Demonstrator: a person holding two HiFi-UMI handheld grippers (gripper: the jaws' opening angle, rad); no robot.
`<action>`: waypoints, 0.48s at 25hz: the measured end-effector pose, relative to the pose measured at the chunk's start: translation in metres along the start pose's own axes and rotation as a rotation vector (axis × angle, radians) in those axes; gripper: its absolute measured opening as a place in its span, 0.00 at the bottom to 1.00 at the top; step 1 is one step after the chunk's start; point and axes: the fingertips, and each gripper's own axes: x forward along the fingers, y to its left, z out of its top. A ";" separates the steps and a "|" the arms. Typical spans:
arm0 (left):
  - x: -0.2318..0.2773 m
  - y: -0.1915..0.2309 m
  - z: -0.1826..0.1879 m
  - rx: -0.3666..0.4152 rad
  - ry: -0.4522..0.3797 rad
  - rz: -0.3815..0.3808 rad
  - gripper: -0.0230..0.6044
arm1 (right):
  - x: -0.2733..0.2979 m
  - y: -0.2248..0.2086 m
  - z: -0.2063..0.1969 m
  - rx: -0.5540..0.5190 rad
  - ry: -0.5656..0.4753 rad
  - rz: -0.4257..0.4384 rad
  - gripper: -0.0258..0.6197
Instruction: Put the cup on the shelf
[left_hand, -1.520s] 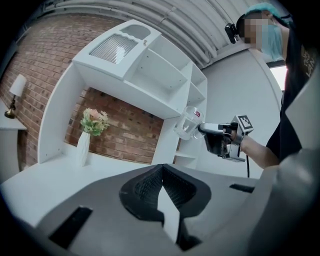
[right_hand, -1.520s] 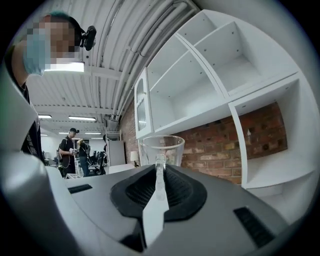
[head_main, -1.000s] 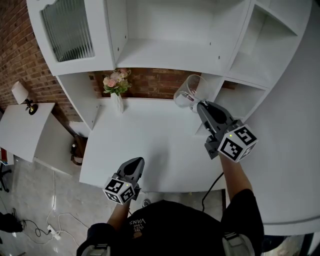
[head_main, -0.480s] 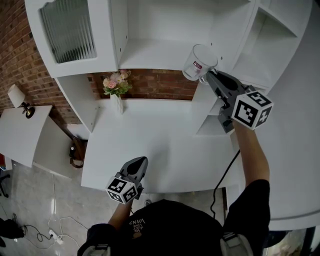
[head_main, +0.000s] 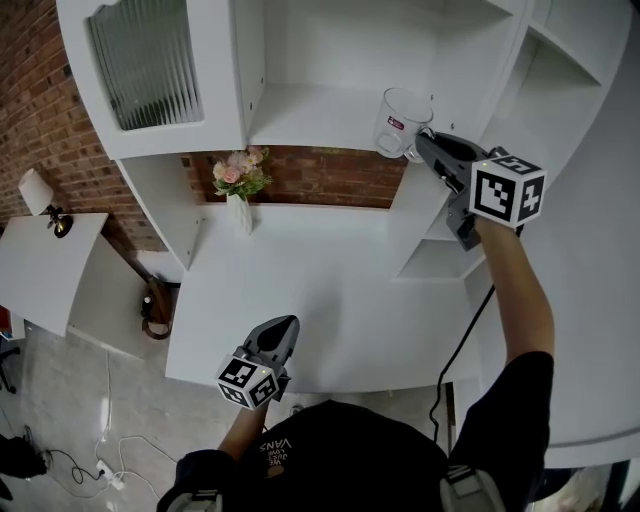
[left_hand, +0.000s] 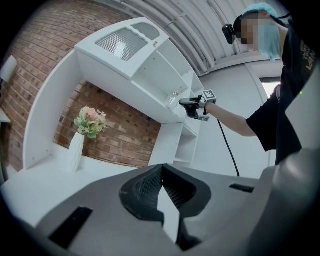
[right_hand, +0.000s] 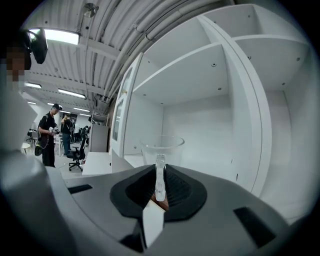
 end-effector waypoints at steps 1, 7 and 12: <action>0.000 0.001 0.000 -0.002 -0.001 0.002 0.05 | 0.002 -0.001 0.000 -0.002 0.010 -0.005 0.09; 0.000 0.007 0.003 -0.008 -0.009 0.006 0.05 | 0.015 -0.006 0.005 -0.005 0.073 -0.013 0.09; 0.000 0.009 0.002 -0.002 -0.008 -0.002 0.05 | 0.025 -0.013 0.007 0.052 0.119 0.007 0.09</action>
